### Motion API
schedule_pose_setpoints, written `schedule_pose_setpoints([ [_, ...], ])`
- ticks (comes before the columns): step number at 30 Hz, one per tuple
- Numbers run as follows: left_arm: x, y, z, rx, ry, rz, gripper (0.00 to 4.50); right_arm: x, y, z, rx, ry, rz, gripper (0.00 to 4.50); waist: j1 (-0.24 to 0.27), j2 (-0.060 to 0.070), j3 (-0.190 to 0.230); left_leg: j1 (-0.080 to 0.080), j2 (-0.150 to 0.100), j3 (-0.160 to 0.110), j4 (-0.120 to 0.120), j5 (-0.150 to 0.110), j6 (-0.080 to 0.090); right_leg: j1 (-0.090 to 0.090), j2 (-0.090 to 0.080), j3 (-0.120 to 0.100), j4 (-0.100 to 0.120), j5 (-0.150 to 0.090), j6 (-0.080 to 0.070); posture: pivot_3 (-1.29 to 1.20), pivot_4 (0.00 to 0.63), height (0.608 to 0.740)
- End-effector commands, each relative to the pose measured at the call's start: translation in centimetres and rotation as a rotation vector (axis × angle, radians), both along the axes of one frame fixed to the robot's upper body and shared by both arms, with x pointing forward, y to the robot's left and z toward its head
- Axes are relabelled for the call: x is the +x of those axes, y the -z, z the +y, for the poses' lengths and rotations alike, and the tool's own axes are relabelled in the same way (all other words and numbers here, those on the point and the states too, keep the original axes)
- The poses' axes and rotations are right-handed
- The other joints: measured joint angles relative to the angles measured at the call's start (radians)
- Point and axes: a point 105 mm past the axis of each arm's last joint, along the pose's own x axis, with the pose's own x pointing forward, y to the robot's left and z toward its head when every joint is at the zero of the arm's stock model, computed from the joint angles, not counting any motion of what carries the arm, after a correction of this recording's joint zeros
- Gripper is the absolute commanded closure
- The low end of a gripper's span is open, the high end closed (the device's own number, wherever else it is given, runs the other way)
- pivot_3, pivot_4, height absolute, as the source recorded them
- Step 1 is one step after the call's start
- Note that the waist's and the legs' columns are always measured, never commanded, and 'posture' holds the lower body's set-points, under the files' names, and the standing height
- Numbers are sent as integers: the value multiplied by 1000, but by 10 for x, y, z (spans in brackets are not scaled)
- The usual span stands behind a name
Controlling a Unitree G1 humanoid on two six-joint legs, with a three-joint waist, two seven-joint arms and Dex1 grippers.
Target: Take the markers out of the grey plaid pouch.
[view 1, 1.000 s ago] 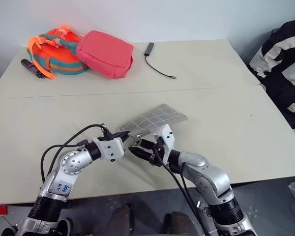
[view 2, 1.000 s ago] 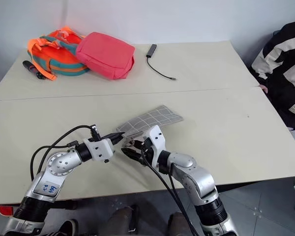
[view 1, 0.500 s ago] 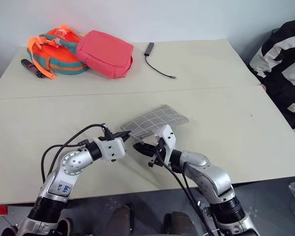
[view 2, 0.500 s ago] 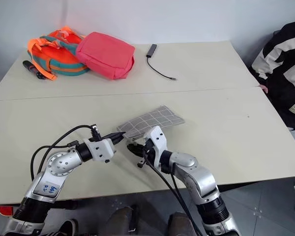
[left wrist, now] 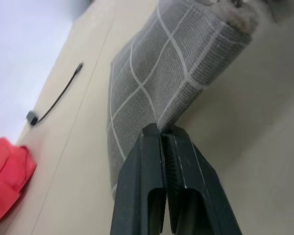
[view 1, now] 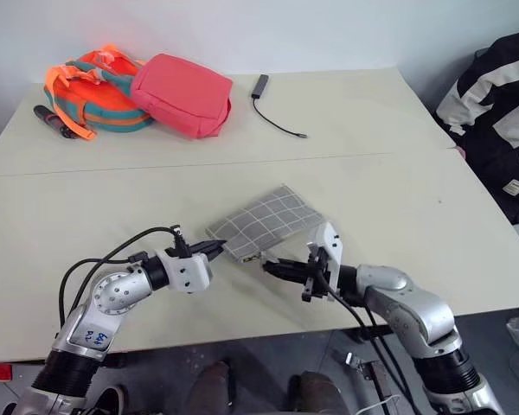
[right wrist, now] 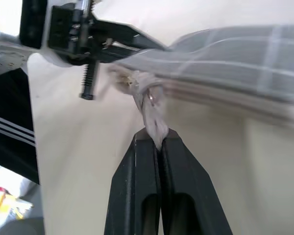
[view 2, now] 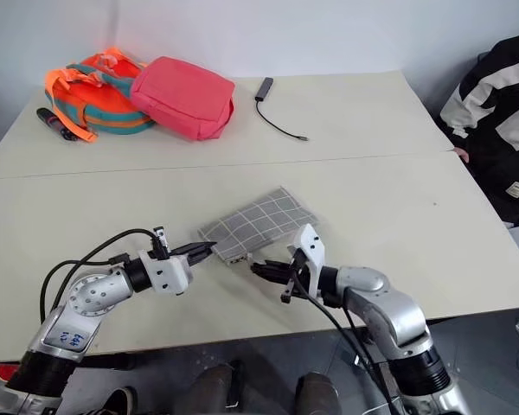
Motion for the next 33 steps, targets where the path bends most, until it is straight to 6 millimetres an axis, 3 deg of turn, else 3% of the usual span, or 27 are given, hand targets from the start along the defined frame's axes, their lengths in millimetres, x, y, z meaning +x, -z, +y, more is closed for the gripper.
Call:
schedule_pose_setpoints([
  [1, -4, -5, 20, -22, -14, 11, 4500, 19, -3, -26, -59, 71, -74, 4485, 1, 0, 0, 0, 0, 0, 0, 0, 0, 0, 0, 0, 0, 0, 0, 0, 150, 740],
  [10, -4, -2, 37, 5, -28, 12, 4500, 34, -8, -52, -132, 101, -134, 4485, 3, 0, 0, 0, 0, 1, 1, 0, 1, 1, 0, 0, -1, 0, 0, 0, 150, 740],
  [19, -6, -2, 48, -11, -46, 23, 4500, 46, -2, -91, -241, 169, -164, 4485, 2, 0, 0, 0, 0, 1, 1, -1, 1, 1, 0, -1, -1, 0, 0, 0, 150, 740],
  [25, -4, -6, 43, -64, -45, 33, 4500, 44, -7, -89, -238, 151, -184, 4485, 1, 0, 0, 0, 0, 1, 1, -1, 1, 1, 0, 0, -1, 0, 0, 0, 150, 740],
  [28, -3, -8, 36, -87, -31, 37, 4500, 41, -9, -84, -209, 134, -169, 3842, 2, 0, 0, 0, 0, 1, 1, -1, 1, 1, 0, 0, -1, 0, 0, 0, 150, 740],
  [32, -2, -14, 32, -131, -27, 49, 4500, 35, -14, -84, -238, 112, -203, 2455, 2, 0, 0, 0, 0, 1, 1, -1, 1, 1, 0, 0, -1, 0, 0, 0, 150, 740],
  [33, -2, -16, 31, -141, -29, 52, 4500, 35, -17, -84, -252, 105, -231, 2455, 2, 1, 0, 0, 0, 1, 1, -1, 1, 1, 0, 0, -1, 0, 0, 0, 150, 740],
])
